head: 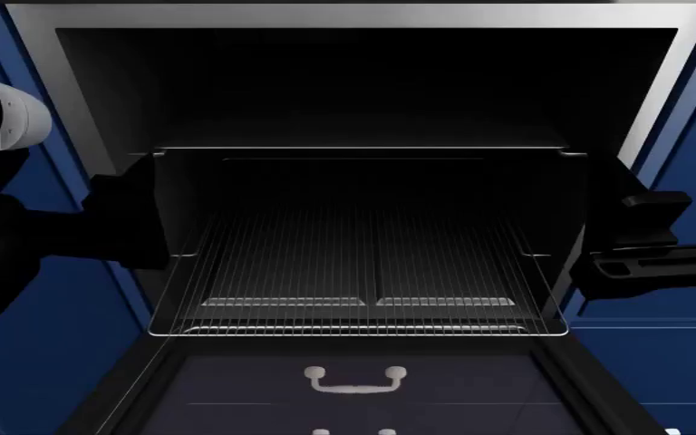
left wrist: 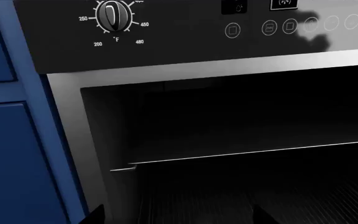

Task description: Fully slide the bottom oven rack out.

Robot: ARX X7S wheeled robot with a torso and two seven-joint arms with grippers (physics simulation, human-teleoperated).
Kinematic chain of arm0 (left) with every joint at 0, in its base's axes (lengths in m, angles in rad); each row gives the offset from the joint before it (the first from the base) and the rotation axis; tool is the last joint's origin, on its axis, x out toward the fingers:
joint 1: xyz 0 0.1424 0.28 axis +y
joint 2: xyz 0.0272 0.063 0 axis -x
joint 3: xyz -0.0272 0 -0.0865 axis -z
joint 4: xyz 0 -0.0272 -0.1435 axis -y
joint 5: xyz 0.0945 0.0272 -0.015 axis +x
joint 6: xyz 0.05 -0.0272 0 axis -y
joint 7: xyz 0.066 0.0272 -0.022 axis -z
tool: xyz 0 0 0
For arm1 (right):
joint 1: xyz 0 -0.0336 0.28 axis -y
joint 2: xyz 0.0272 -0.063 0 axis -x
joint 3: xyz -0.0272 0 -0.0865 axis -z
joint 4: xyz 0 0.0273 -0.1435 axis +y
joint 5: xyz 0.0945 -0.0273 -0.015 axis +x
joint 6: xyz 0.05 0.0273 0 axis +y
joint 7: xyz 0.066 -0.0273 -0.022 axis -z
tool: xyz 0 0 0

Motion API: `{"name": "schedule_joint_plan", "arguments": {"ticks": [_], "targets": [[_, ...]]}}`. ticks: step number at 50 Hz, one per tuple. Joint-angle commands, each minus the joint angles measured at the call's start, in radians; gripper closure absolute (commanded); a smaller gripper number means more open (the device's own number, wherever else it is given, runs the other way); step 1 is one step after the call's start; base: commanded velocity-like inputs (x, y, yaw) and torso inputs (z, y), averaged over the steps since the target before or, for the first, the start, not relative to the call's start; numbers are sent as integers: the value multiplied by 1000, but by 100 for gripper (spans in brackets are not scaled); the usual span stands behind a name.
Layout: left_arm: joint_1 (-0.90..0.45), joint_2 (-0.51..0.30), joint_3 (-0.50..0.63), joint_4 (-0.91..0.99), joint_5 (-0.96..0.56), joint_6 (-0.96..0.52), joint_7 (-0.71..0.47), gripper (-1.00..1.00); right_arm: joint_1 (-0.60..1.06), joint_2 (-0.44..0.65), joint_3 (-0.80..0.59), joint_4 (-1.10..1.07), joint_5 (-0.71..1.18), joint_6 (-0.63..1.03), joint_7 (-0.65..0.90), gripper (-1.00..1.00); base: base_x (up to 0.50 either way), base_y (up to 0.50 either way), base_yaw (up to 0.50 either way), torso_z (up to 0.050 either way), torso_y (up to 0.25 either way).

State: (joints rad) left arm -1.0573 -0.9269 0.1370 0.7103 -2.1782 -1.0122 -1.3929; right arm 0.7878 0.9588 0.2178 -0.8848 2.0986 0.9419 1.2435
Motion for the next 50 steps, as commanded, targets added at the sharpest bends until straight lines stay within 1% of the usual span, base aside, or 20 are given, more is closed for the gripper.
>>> {"name": "schedule_joint_plan", "arguments": {"ticks": [1, 6, 12, 23, 28, 33, 50], "targets": [[-28, -52, 53, -42, -132, 37, -27, -100, 110, 82, -125, 37, 182, -84, 90, -100, 0, 0, 0, 0, 0], [-24, -76, 56, -48, -187, 72, -36, -100, 177, 107, -180, 52, 220, -85, 103, -100, 0, 0, 0, 0, -42], [-24, -77, 60, -39, -189, 80, -31, -100, 149, 118, -164, 32, 229, -93, 106, -100, 0, 0, 0, 0, -250], [-44, -99, 66, -34, -207, 97, -36, -100, 155, 123, -169, 31, 226, -93, 101, -100, 0, 0, 0, 0, -250], [-54, -98, 74, -36, -205, 100, -34, -100, 165, 121, -179, 35, 220, -91, 99, -100, 0, 0, 0, 0, -250], [-45, -93, 80, -32, -200, 109, -30, -100, 135, 106, -172, 38, 190, -81, 83, -100, 0, 0, 0, 0, -250], [-66, -63, 122, -33, -181, 121, -25, -100, 110, 68, -183, 51, 133, -67, 54, -100, 0, 0, 0, 0, -249]]}}
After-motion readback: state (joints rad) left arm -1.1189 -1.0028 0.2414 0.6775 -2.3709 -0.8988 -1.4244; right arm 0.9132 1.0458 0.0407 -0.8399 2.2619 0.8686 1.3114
